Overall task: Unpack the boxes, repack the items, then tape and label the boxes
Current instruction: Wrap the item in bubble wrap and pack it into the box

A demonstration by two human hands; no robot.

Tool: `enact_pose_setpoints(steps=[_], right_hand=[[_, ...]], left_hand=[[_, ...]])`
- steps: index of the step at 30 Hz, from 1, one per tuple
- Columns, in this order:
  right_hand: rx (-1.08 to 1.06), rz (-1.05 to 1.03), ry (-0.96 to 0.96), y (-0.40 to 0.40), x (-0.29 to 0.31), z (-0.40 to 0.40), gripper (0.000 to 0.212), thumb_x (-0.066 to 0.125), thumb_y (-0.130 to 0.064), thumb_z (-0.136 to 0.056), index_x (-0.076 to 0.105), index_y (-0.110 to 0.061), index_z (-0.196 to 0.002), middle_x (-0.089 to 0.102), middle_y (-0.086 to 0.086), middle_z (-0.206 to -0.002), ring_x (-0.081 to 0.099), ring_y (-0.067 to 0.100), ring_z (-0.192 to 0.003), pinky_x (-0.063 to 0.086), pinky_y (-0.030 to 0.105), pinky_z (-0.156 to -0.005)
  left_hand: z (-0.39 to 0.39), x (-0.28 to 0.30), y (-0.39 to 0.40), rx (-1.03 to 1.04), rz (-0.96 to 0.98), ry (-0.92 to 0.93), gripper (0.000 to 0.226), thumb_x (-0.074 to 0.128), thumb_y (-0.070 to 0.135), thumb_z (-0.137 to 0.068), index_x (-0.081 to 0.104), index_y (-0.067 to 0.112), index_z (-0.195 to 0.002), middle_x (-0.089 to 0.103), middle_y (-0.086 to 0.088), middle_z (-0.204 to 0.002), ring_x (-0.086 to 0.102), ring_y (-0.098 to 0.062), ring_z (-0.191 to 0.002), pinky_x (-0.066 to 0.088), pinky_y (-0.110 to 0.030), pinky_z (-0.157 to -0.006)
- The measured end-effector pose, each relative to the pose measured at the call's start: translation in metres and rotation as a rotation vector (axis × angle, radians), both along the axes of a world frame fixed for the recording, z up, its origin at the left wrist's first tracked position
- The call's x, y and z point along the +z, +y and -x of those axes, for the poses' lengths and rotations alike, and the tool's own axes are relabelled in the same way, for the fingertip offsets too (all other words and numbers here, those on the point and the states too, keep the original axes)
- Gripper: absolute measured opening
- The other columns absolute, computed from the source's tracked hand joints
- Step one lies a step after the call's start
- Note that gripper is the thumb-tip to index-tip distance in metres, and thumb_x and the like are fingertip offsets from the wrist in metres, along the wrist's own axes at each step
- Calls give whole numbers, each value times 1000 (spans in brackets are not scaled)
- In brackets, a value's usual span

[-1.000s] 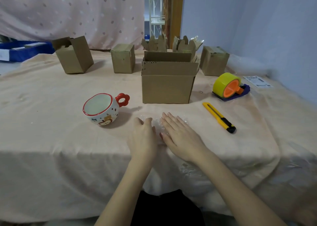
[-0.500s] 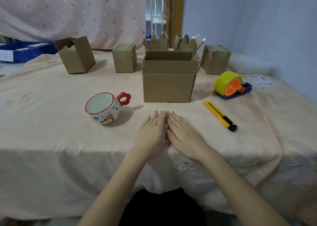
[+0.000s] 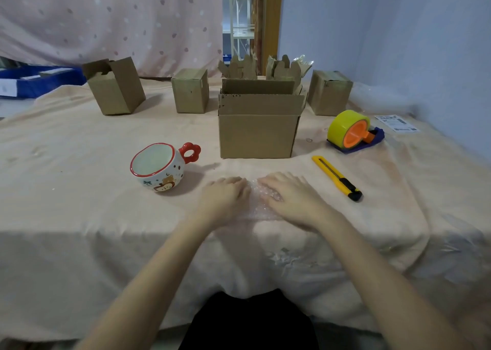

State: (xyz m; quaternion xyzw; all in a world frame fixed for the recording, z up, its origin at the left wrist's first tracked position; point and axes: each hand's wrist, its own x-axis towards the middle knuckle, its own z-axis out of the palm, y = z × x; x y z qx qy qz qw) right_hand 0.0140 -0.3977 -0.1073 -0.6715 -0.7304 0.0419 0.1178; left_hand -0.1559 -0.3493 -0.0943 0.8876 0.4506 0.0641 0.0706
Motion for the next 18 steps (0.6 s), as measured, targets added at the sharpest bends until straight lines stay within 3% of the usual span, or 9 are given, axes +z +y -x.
enact_pose_setpoints(steps=[2,6,8,10,12,14,18], right_hand=[[24,120,-5,14,16,-8,58,53,-51,-91,41,-24,-141,43,-2,-136,37,21,-128,31,38,-105],[78,322,10,34,39,-11,73,69,-52,-79,46,-12,-135,48,1,-127,46,19,-117,40,30,-94],[93,360,25,40,46,-11,61,74,-49,-76,54,-15,-122,51,-6,-112,48,15,-101,39,25,-81],[131,334,32,42,51,-11,37,78,-45,-74,54,-21,-88,47,-9,-86,44,15,-82,35,25,-65],[169,277,87,41,57,-14,37,80,-39,-73,49,-19,-76,45,-6,-76,43,17,-74,33,29,-60],[186,193,140,34,69,-18,34,80,-34,-74,49,-22,-74,47,-6,-75,44,14,-71,34,29,-60],[173,56,238,18,104,-27,24,76,-32,-79,56,-20,-83,50,-12,-79,46,2,-73,36,14,-63]], left_hand=[[-3,22,14,-34,-2,119,35,43,40,-98,60,15,-116,59,-6,-119,55,-27,-109,43,-35,-90],[-16,48,32,-94,218,235,59,68,41,-84,47,12,-131,55,-3,-123,54,-22,-100,46,-32,-87],[-21,54,40,-114,276,297,67,72,44,-80,46,10,-132,55,-4,-122,52,-19,-96,46,-31,-87],[-24,60,44,-149,271,357,59,73,48,-78,55,12,-122,55,-2,-112,51,-18,-91,45,-29,-83],[-25,69,46,-191,257,317,35,73,45,-78,61,15,-90,53,2,-87,48,-15,-74,41,-25,-67],[-22,82,44,-223,244,231,31,74,37,-80,52,17,-72,48,4,-72,44,-14,-64,34,-22,-56],[-11,112,37,-203,275,-29,21,74,22,-81,59,7,-85,69,-2,-81,65,-7,-66,50,-16,-56]])
